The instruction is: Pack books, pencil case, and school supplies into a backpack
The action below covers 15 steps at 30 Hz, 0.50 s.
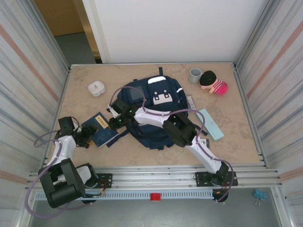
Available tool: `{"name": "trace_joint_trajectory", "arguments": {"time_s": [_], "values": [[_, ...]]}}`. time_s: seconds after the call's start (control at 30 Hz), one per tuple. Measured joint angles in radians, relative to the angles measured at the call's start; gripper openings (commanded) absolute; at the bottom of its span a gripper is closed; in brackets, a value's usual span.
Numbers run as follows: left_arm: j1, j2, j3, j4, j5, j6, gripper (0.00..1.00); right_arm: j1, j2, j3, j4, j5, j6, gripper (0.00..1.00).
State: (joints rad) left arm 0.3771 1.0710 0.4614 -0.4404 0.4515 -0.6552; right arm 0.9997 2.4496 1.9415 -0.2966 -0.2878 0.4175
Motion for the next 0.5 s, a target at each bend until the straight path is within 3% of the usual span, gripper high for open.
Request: {"name": "trace_joint_trajectory", "arguments": {"time_s": [0.5], "values": [[-0.021, -0.014, 0.0, 0.092, 0.058, -0.061, 0.67, -0.034, 0.0, 0.0, -0.001, -0.004, 0.048, 0.14]]}}
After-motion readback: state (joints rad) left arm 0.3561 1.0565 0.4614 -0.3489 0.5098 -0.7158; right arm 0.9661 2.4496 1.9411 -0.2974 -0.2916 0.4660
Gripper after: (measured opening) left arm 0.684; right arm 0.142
